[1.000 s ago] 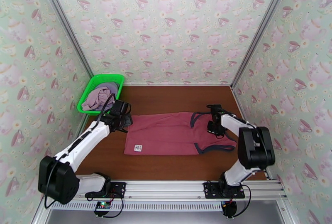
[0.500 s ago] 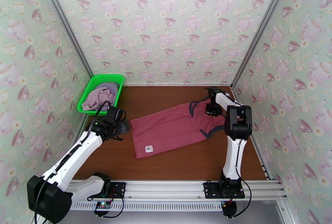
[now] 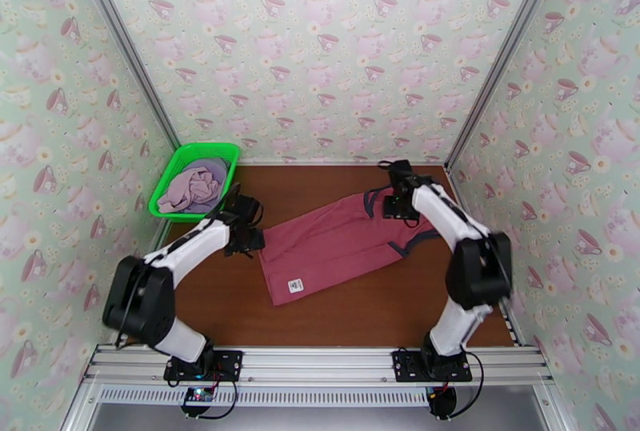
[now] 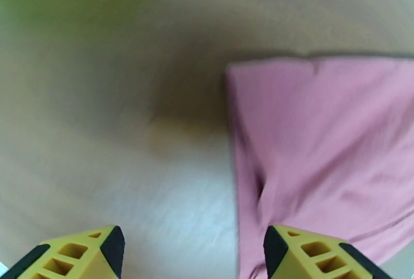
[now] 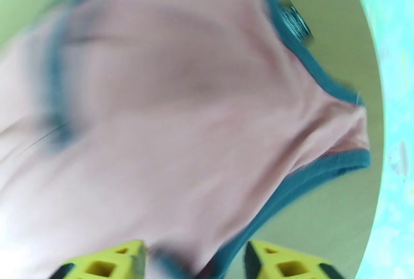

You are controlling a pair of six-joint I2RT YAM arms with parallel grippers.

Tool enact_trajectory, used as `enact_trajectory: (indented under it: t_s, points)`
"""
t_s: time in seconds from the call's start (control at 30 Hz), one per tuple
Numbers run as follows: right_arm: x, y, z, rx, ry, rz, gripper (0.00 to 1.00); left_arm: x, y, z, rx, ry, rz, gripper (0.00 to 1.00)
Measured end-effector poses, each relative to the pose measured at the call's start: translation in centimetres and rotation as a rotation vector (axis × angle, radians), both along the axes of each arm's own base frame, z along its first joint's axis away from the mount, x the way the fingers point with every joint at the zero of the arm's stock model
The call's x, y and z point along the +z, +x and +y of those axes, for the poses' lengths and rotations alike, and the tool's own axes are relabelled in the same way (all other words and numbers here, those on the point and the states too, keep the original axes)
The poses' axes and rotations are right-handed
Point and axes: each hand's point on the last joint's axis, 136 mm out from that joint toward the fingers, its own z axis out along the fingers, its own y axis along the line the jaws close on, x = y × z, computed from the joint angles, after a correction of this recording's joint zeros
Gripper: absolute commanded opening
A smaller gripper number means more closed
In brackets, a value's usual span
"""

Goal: Fold and stack the mixed laundry pile

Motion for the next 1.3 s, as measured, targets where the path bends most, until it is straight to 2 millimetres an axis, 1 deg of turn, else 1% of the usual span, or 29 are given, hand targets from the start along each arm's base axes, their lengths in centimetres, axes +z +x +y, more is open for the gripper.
enact_trajectory:
  t_s: [0.03, 0.07, 0.13, 0.2, 0.27, 0.33, 0.37, 0.43, 0.47, 0.57, 0.63, 0.67, 0.73, 0.87, 0.93, 1.03, 1.13, 1.17, 1.27, 1.3]
  points:
    - [1.2, -1.7, 2.6, 0.068, 0.023, -0.034, 0.68, -0.5, 0.8, -0.3, -0.003, -0.003, 0.0, 0.74]
    - [1.7, -3.3, 4.9, 0.13, 0.045, -0.051, 0.71, -1.0, 1.5, -0.5, -0.008, -0.006, 0.003, 0.73]
    - [1.7, -6.8, 9.2, 0.247, 0.086, -0.045, 0.75, -2.1, 2.4, -1.0, -0.015, -0.011, 0.016, 0.72]
    - [0.6, -10.1, 13.1, 0.354, 0.105, -0.011, 0.77, -3.3, 3.1, -1.3, -0.023, -0.014, 0.03, 0.71]
    - [-1.0, -13.5, 17.1, 0.458, 0.106, 0.036, 0.78, -4.4, 3.4, -1.7, -0.035, -0.021, 0.048, 0.69]
    - [-2.5, -16.1, 20.4, 0.531, 0.103, 0.07, 0.78, -5.2, 3.5, -1.8, -0.041, -0.023, 0.06, 0.65]
    - [-3.3, -17.5, 22.0, 0.564, 0.096, 0.091, 0.78, -5.4, 3.6, -1.9, -0.046, -0.024, 0.062, 0.62]
    - [-5.0, -19.5, 25.0, 0.611, 0.079, 0.124, 0.76, -5.4, 3.8, -2.1, -0.049, -0.032, 0.053, 0.52]
    - [-5.9, -20.1, 26.3, 0.622, 0.069, 0.138, 0.74, -5.4, 3.9, -2.1, -0.052, -0.033, 0.051, 0.46]
    - [-8.4, -21.1, 29.9, 0.64, 0.039, 0.168, 0.72, -5.5, 4.1, -2.3, -0.055, -0.043, 0.04, 0.36]
    - [-9.9, -21.6, 32.0, 0.652, 0.017, 0.176, 0.71, -5.5, 4.2, -2.2, -0.054, -0.047, 0.034, 0.31]
    - [-10.5, -21.8, 32.9, 0.656, 0.006, 0.177, 0.69, -5.5, 4.3, -2.2, -0.054, -0.049, 0.03, 0.28]
    - [-11.3, -22.2, 34.3, 0.661, -0.01, 0.178, 0.67, -5.5, 4.3, -2.3, -0.055, -0.053, 0.02, 0.24]
    - [-12.4, -22.7, 36.0, 0.657, -0.024, 0.184, 0.59, -5.5, 4.4, -2.4, -0.059, -0.063, 0.002, 0.21]
    - [-13.0, -22.6, 36.3, 0.65, -0.036, 0.192, 0.54, -5.5, 4.5, -2.4, -0.059, -0.066, -0.004, 0.21]
    - [-14.4, -22.4, 36.5, 0.633, -0.061, 0.209, 0.45, -5.5, 4.4, -2.4, -0.059, -0.071, -0.01, 0.19]
    - [-14.5, -22.3, 36.8, 0.616, -0.063, 0.213, 0.39, -5.5, 4.5, -2.5, -0.06, -0.08, -0.018, 0.16]
    - [-14.5, -22.2, 36.9, 0.613, -0.065, 0.212, 0.36, -5.5, 4.5, -2.5, -0.061, -0.082, -0.02, 0.13]
    - [-14.6, -22.0, 36.9, 0.594, -0.068, 0.205, 0.22, -5.4, 4.5, -2.6, -0.063, -0.088, -0.03, 0.0]
    - [-14.6, -21.8, 36.9, 0.587, -0.071, 0.198, 0.15, -5.4, 4.5, -2.6, -0.07, -0.088, -0.032, 0.0]
